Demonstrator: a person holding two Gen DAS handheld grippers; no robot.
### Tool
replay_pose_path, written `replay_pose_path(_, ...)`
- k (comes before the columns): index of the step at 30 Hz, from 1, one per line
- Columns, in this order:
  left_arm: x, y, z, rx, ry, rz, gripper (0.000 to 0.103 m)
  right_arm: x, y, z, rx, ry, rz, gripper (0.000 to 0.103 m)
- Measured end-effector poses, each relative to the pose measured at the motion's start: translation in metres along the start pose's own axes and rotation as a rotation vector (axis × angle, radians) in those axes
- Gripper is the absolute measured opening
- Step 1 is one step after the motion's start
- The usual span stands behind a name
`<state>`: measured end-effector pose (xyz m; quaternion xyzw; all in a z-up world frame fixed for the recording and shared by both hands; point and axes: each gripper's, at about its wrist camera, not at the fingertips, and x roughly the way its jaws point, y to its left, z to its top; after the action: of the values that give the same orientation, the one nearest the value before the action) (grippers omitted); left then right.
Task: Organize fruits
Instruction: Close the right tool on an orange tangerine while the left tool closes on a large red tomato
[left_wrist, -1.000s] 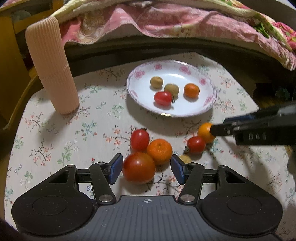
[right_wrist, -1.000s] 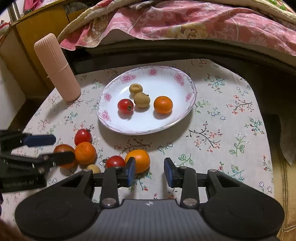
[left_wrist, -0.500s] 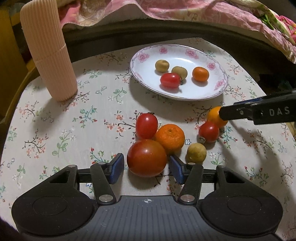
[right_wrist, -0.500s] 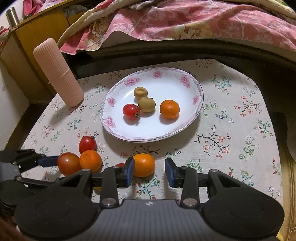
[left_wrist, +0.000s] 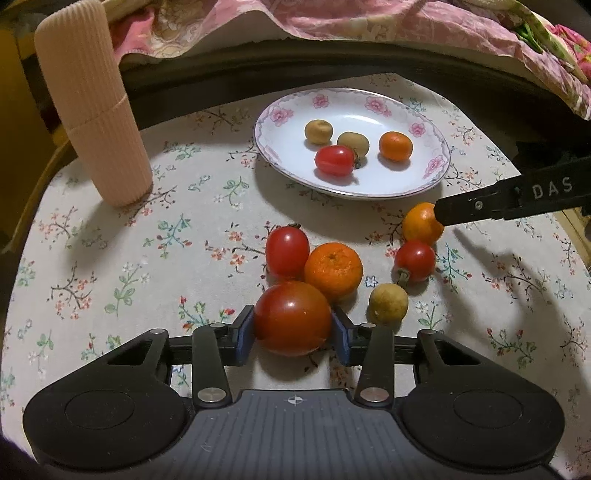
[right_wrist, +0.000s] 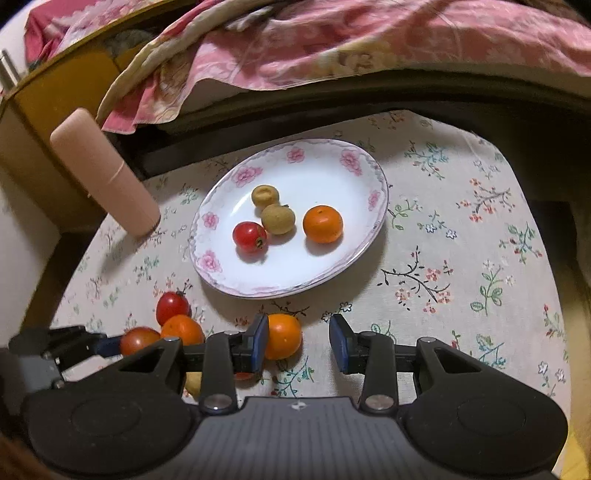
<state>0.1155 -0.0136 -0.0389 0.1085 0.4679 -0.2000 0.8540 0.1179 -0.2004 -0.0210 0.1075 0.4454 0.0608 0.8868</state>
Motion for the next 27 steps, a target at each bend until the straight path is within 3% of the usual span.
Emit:
replay_pose_path(8, -0.001, 0.0, -0.003, -0.008, 0.0, -0.002, 0.052, 0.01, 0.01, 0.001, 0.005, 0.017, 0.032, 0.038)
replay_pose_path(27, 0.003, 0.0, -0.001, -0.015, -0.018, 0.004, 0.05, 0.017, 0.002, -0.002, 0.004, 0.042, -0.023, 0.035)
